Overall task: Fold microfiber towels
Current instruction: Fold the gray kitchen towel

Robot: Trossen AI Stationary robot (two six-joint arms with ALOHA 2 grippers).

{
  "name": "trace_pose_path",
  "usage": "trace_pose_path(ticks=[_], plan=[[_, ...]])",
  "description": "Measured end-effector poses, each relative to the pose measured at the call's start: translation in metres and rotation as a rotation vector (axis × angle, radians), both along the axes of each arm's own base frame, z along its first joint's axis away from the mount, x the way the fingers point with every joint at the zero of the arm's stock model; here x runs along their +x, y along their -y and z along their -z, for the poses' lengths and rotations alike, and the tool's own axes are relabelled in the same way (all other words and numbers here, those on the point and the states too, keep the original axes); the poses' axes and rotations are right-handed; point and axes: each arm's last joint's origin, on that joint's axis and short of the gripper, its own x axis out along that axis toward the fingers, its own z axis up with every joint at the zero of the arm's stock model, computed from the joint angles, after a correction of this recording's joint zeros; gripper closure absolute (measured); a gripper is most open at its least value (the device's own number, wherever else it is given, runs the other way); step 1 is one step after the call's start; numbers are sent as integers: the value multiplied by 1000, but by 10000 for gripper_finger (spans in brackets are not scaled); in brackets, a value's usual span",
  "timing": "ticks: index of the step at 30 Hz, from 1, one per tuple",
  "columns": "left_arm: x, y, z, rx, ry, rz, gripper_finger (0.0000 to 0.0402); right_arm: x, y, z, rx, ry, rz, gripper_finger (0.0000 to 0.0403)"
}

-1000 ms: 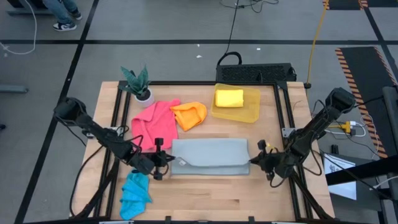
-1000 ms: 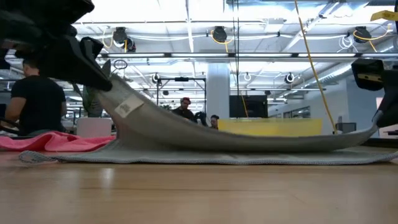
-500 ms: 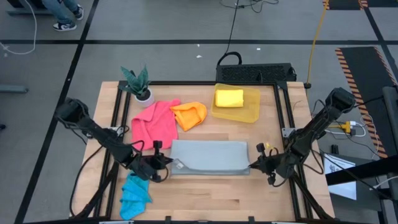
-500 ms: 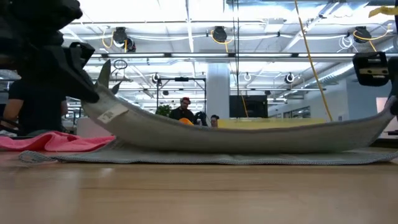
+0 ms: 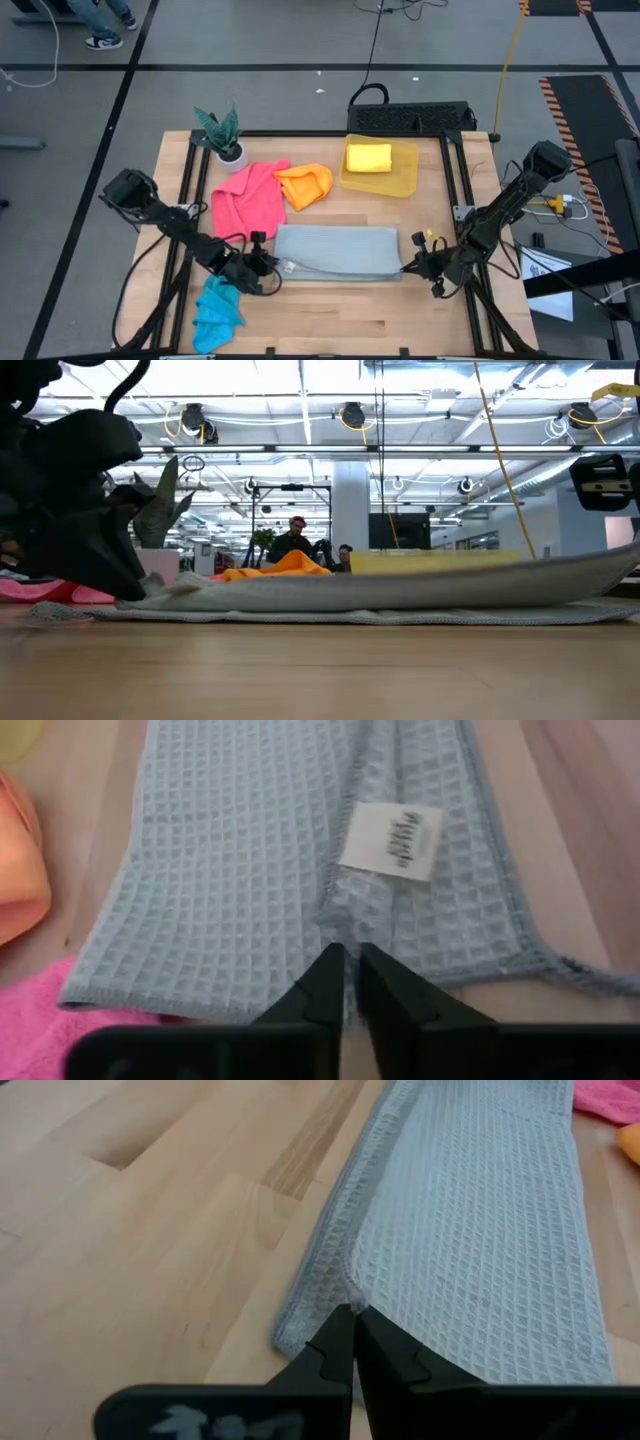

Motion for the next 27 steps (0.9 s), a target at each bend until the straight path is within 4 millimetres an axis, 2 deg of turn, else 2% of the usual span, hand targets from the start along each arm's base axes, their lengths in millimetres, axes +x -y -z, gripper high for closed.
trace_pose_path(ticks=[6,11,19,27], plan=[[0,5,-19,-94,87,26,286,0,0,0,2,-1,2,403],[-5,8,-40,-192,147,61,255,-1,1,1,-36,-3,-14,403],[-4,4,-45,-160,170,66,261,3,-2,-9,-121,22,-19,403],[5,-8,-40,-159,146,26,280,4,-3,-19,-172,-49,-1,403]])
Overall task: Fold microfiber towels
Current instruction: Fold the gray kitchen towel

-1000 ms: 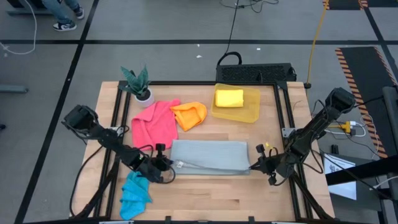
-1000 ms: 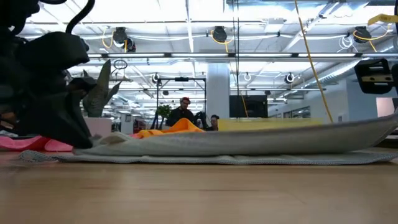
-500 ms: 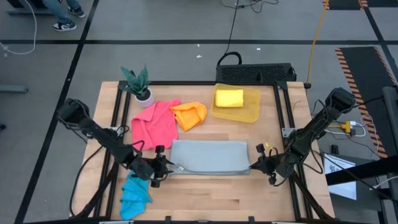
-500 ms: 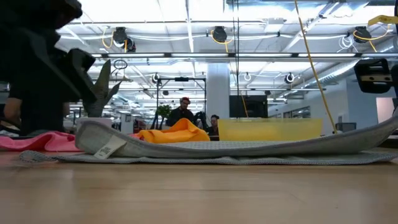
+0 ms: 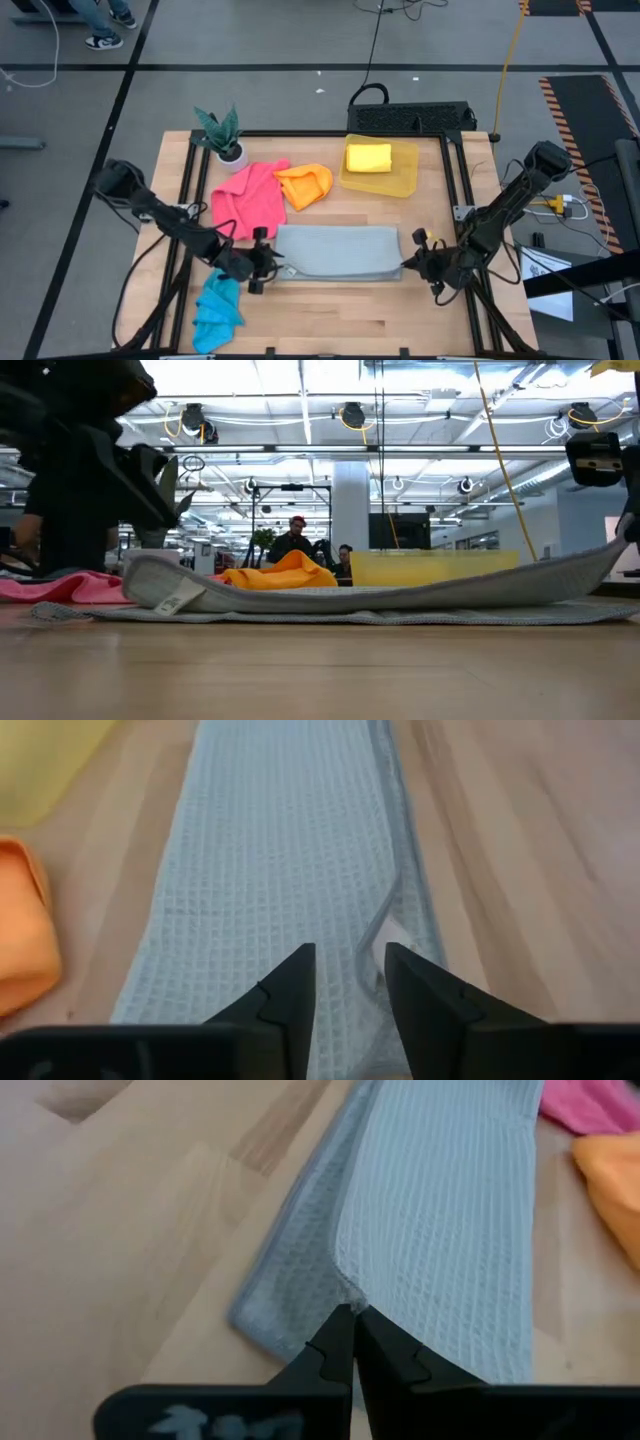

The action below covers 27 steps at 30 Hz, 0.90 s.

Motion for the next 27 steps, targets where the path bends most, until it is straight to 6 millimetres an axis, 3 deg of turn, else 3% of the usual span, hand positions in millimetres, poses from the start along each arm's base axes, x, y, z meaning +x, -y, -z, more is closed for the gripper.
trace_pose_path(ticks=[10,20,27], plan=[[5,-2,19,19,-78,-5,291,5,-5,-14,-15,36,-8,403],[0,-1,30,-58,-200,13,291,-7,3,23,207,19,-61,399],[-7,-4,29,-29,-231,-44,291,-10,8,31,314,-29,53,348]])
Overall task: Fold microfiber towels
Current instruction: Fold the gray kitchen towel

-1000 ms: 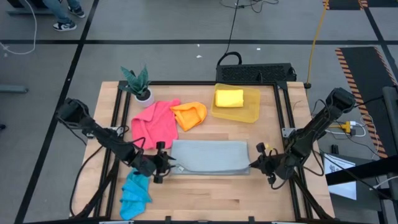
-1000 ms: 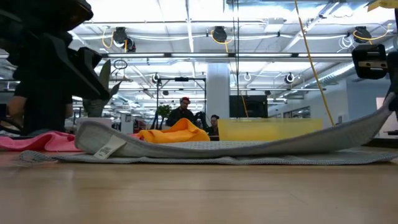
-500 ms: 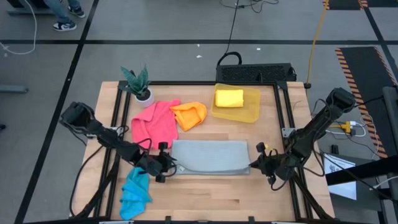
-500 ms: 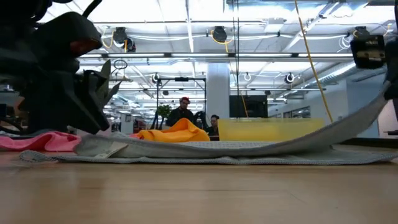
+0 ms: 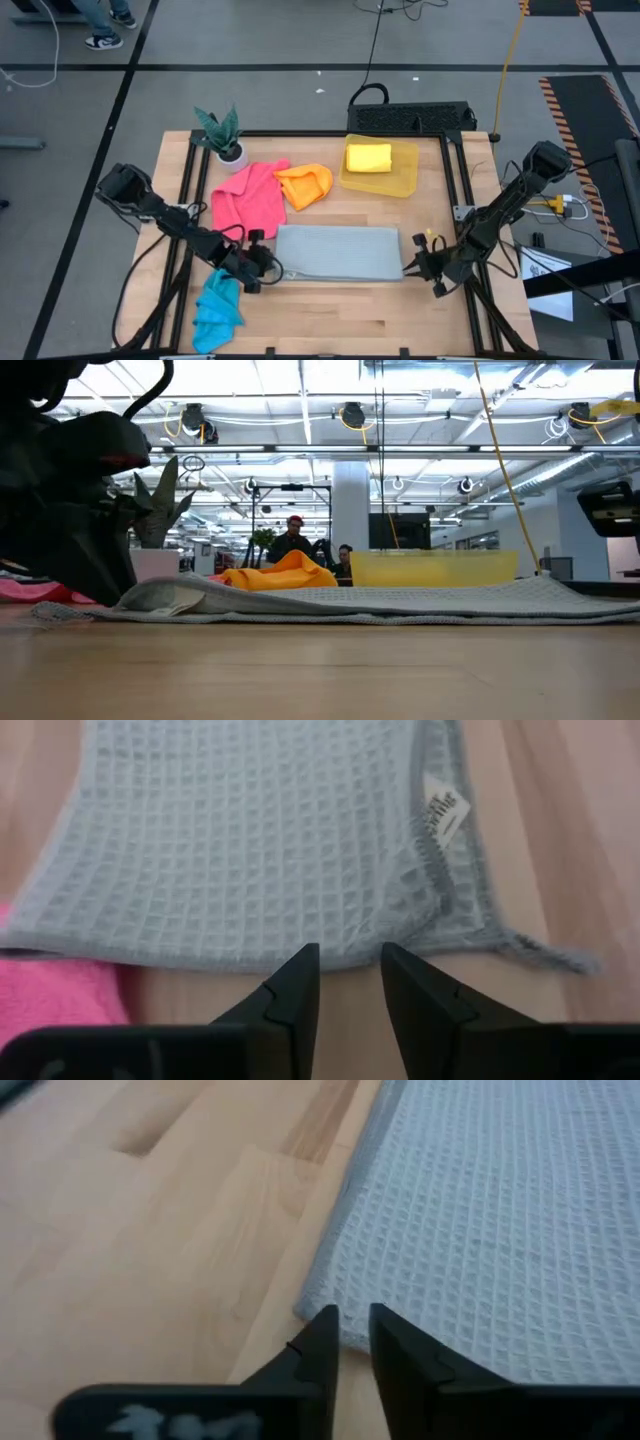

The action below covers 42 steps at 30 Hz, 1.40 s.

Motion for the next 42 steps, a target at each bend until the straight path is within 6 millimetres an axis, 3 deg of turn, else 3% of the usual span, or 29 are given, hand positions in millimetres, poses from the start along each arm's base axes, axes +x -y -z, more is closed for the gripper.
trace_pose_path(ticks=[7,11,14,21,27,35,42], plan=[[7,2,-25,-5,133,12,291,4,-4,-12,86,-39,-25,279],[17,0,-35,51,250,82,291,14,-3,-22,84,24,11,271],[27,-8,-33,53,266,115,291,21,5,-17,62,27,73,293],[36,-21,0,-33,87,156,291,20,20,11,114,-175,98,394],[33,-17,13,-57,4,125,291,18,18,12,129,-215,37,394],[28,-15,-16,-68,126,91,291,24,15,-7,164,-87,33,401],[27,-8,-7,-108,79,117,291,28,10,-2,223,-128,-20,402]])
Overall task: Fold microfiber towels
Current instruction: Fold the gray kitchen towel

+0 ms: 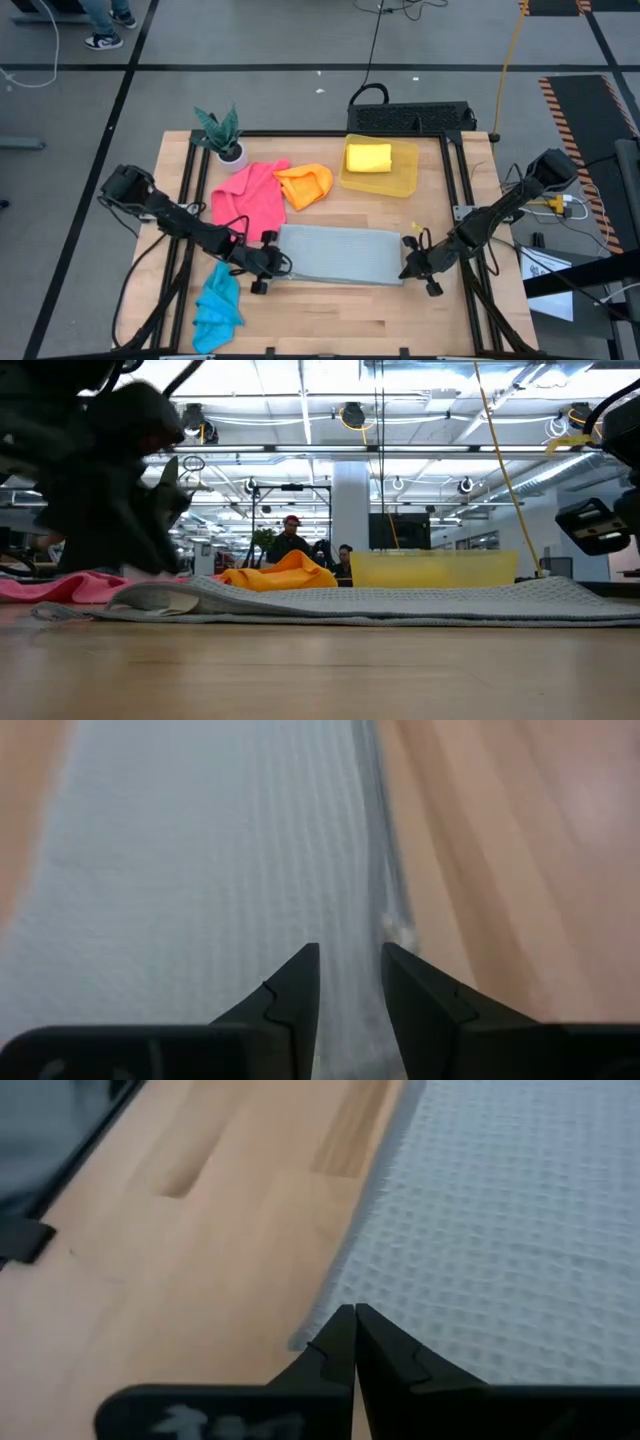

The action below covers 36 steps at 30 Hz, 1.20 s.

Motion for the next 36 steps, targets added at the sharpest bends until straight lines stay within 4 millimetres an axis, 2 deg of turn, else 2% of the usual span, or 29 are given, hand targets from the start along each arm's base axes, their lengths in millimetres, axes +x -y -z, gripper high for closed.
trace_pose_path(ticks=[5,11,16,20,23,28,36], plan=[[-6,5,10,-22,-87,3,291,-1,-2,12,36,-51,-42,403],[-10,7,6,-26,-94,9,291,-7,2,18,-16,-115,-38,403],[-11,7,-7,-65,-45,-15,291,-10,5,10,-2,-84,-30,403],[-11,5,-17,-38,13,-9,291,-4,3,-7,13,61,5,403],[-12,2,-14,34,-3,39,291,6,8,-12,19,141,102,403],[-9,-9,-2,16,-104,30,291,16,13,1,20,77,125,403],[-13,-12,10,9,-229,8,291,23,13,26,47,-67,88,403]])
